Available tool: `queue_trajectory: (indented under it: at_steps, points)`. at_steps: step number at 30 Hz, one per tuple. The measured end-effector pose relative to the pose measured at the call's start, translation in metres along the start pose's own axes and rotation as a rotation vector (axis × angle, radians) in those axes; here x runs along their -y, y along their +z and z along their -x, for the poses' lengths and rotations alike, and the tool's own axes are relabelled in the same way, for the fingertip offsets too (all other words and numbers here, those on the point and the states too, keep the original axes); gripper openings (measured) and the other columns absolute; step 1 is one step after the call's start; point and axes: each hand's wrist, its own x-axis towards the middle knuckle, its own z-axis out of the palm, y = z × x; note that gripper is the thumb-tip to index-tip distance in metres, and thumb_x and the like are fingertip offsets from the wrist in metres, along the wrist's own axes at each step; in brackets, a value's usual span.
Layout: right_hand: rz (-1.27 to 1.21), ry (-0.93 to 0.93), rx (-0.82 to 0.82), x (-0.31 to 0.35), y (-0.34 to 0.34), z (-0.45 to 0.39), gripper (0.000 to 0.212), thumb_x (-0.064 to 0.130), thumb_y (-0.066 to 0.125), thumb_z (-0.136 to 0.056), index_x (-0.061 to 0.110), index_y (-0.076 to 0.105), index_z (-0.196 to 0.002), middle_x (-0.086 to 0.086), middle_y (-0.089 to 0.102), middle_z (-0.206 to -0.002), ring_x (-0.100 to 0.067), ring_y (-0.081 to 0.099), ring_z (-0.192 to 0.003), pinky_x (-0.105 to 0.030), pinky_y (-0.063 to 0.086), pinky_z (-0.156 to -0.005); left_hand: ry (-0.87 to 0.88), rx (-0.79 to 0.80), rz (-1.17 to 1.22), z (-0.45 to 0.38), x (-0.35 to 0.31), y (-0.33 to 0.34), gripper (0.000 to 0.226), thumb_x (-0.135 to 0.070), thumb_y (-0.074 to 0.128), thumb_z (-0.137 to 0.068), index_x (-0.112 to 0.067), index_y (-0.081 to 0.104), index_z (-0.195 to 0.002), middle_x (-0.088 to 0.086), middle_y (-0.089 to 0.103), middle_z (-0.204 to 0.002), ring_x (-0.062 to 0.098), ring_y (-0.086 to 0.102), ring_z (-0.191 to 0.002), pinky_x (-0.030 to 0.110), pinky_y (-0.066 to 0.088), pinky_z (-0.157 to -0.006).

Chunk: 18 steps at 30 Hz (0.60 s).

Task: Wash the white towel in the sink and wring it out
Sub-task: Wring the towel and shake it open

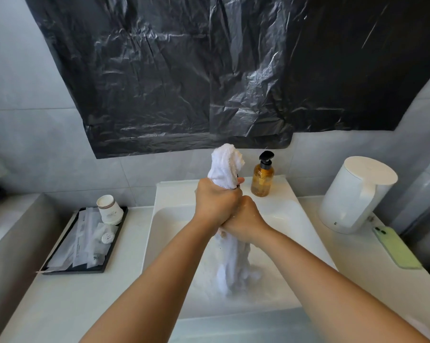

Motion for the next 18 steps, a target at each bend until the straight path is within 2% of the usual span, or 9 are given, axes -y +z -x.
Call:
queue_trajectory:
  at_steps: [2,4,6,8,10,12,15,18]
  points:
    - [-0.144,0.023,0.042,0.001,-0.002,-0.005,0.006,0.017,0.072,-0.076,0.016,0.066,-0.073,-0.006,0.071,-0.079,-0.019,0.069,-0.081,-0.033,0.056,-0.071,0.052,0.036,-0.028,-0.002,-0.004,-0.004,0.045,0.008,0.053,-0.072,-0.035,0.066,-0.074,-0.011,0.077,-0.084,0.004,0.072,-0.084,0.029,0.060,-0.074]
    - [-0.209,0.014,0.087,0.005,-0.004,-0.010,0.006,0.008,0.069,-0.073,0.003,0.070,-0.074,-0.013,0.072,-0.075,-0.022,0.070,-0.076,-0.036,0.058,-0.071,0.110,0.095,-0.053,-0.007,-0.006,-0.008,0.050,0.013,0.051,-0.072,-0.035,0.065,-0.078,-0.006,0.078,-0.088,0.007,0.073,-0.087,0.032,0.060,-0.075]
    - [-0.279,-0.007,0.137,0.009,-0.005,-0.013,0.017,0.004,0.063,-0.065,-0.008,0.068,-0.075,-0.018,0.069,-0.070,-0.022,0.067,-0.068,-0.038,0.057,-0.068,0.146,0.172,-0.099,-0.015,-0.006,-0.014,0.050,0.015,0.051,-0.074,-0.032,0.066,-0.080,-0.003,0.077,-0.090,0.010,0.073,-0.090,0.036,0.060,-0.077]
    - [-0.352,-0.023,0.180,0.012,-0.006,-0.016,0.031,0.008,0.056,-0.056,-0.013,0.065,-0.077,-0.014,0.065,-0.064,-0.018,0.064,-0.066,-0.035,0.053,-0.065,0.159,0.248,-0.139,-0.024,-0.007,-0.017,0.042,0.016,0.053,-0.075,-0.023,0.069,-0.082,-0.005,0.077,-0.087,0.012,0.073,-0.089,0.040,0.061,-0.079]
    - [-0.401,-0.014,0.219,0.011,-0.008,-0.019,0.034,0.008,0.056,-0.052,-0.012,0.065,-0.078,-0.009,0.065,-0.063,-0.017,0.066,-0.068,-0.034,0.054,-0.067,0.170,0.261,-0.139,-0.027,-0.009,-0.018,0.035,0.014,0.056,-0.076,-0.016,0.071,-0.085,-0.003,0.077,-0.088,0.012,0.073,-0.085,0.040,0.061,-0.079]
    - [-0.452,-0.008,0.233,0.010,-0.013,-0.019,0.027,0.006,0.058,-0.051,-0.006,0.065,-0.074,-0.008,0.065,-0.064,-0.017,0.066,-0.068,-0.034,0.053,-0.067,0.179,0.270,-0.088,-0.026,-0.014,-0.020,0.027,0.005,0.062,-0.073,-0.011,0.072,-0.092,-0.001,0.078,-0.091,0.011,0.072,-0.083,0.036,0.060,-0.076]
    - [-0.582,-0.079,0.233,0.014,-0.023,-0.016,0.024,0.002,0.058,-0.055,-0.002,0.064,-0.078,-0.007,0.065,-0.071,-0.016,0.066,-0.074,-0.036,0.053,-0.071,0.204,0.393,0.024,-0.026,-0.016,-0.032,0.046,-0.019,0.074,-0.066,-0.016,0.066,-0.111,0.001,0.076,-0.101,0.019,0.072,-0.090,0.035,0.058,-0.070]
    - [-0.752,-0.161,0.222,0.025,-0.036,-0.014,0.029,0.006,0.059,-0.064,0.014,0.063,-0.092,0.000,0.067,-0.084,-0.012,0.067,-0.084,-0.028,0.056,-0.075,0.140,0.580,0.246,-0.023,-0.003,-0.042,0.073,-0.034,0.088,-0.061,-0.022,0.057,-0.126,0.000,0.072,-0.113,0.018,0.068,-0.107,0.031,0.055,-0.083]
